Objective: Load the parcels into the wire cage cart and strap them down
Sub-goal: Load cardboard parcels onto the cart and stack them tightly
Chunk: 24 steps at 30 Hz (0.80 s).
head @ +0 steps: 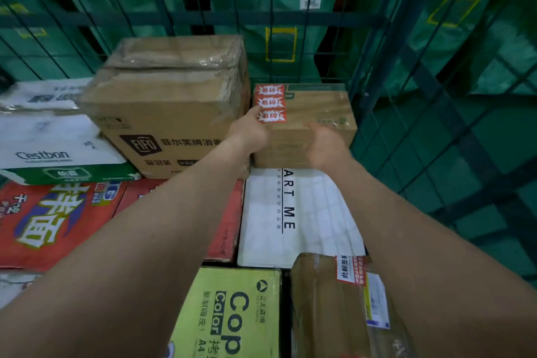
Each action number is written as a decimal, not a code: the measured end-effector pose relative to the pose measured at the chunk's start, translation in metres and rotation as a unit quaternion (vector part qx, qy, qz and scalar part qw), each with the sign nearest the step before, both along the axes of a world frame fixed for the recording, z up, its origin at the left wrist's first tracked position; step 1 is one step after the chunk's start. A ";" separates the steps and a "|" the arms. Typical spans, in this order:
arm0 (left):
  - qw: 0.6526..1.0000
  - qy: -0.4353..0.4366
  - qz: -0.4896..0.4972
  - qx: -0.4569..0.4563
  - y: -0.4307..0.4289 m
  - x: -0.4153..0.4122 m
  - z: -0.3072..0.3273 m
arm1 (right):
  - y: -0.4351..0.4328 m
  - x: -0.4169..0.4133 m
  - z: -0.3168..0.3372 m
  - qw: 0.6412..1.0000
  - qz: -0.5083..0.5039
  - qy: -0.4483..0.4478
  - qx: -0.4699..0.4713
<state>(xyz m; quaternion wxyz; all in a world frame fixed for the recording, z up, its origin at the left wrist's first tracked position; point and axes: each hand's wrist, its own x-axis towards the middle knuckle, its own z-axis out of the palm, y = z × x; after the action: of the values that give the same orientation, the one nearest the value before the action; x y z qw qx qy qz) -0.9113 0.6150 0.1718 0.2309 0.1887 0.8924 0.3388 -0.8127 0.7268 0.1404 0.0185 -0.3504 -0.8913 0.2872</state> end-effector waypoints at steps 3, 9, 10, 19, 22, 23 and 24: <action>1.000 -0.007 -0.021 0.003 -0.028 0.011 0.030 | -0.018 0.020 0.027 1.000 -0.002 -0.011 -0.011; 0.998 0.029 -0.034 -0.034 -0.087 0.023 0.087 | -0.064 0.063 0.081 0.995 -0.046 0.030 -0.081; 0.999 0.032 -0.034 -0.027 -0.094 0.028 0.094 | -0.073 0.067 0.087 0.993 -0.058 0.035 -0.097; 0.997 -0.049 -0.014 0.050 -0.148 0.054 0.163 | -0.143 0.107 0.184 0.972 -0.134 0.122 -0.149; 0.995 -0.059 -0.039 0.072 -0.163 0.077 0.172 | -0.164 0.129 0.200 0.973 -0.144 0.110 -0.141; 0.994 -0.065 -0.044 0.072 -0.170 0.087 0.175 | -0.171 0.139 0.204 0.973 -0.150 0.102 -0.140; 0.993 -0.075 -0.046 0.077 -0.175 0.095 0.175 | -0.175 0.147 0.207 0.973 -0.155 0.097 -0.140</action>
<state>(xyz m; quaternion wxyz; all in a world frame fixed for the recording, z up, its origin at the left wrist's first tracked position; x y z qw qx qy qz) -0.8165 0.4395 0.3468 0.2970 0.2205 0.8343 0.4088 -0.6659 0.5517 0.3470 0.1002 -0.4540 -0.7710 0.4351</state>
